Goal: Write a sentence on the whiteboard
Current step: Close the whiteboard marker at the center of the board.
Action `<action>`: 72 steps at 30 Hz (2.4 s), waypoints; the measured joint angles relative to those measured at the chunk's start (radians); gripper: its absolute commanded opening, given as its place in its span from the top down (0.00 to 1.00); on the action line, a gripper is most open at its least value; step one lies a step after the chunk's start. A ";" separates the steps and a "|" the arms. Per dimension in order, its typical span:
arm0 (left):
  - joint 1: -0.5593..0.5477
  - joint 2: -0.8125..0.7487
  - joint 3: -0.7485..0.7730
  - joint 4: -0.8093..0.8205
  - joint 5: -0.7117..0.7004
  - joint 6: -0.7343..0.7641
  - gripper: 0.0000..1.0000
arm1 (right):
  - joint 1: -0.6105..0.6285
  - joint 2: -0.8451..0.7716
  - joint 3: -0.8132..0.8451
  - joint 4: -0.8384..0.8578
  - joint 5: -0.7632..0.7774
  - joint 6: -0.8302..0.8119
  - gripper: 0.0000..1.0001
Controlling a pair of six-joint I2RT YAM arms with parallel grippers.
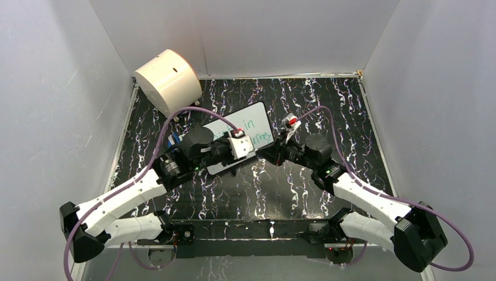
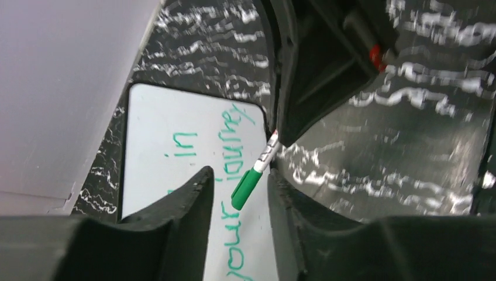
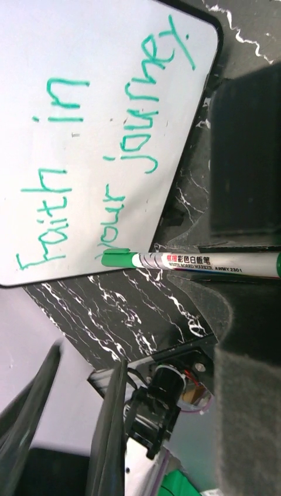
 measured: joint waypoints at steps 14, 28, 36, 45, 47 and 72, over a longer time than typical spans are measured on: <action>-0.007 -0.038 -0.048 0.195 -0.325 -0.742 0.49 | -0.027 -0.083 -0.150 0.273 0.056 0.094 1.00; 0.062 0.042 -0.048 0.169 -0.365 -1.108 0.73 | -0.027 -0.077 -0.181 0.379 0.071 0.146 1.00; 0.116 0.071 -0.045 0.174 -0.302 -1.155 0.75 | -0.028 -0.074 -0.191 0.403 0.070 0.160 1.00; 0.119 0.101 -0.041 0.178 -0.227 -1.179 0.75 | -0.036 -0.059 -0.192 0.410 0.066 0.164 1.00; 0.120 0.107 -0.040 0.179 -0.211 -1.185 0.75 | -0.038 -0.055 -0.192 0.411 0.064 0.164 1.00; 0.151 0.220 -0.048 0.282 -0.178 -1.292 0.76 | -0.073 0.065 -0.171 0.456 0.069 0.172 1.00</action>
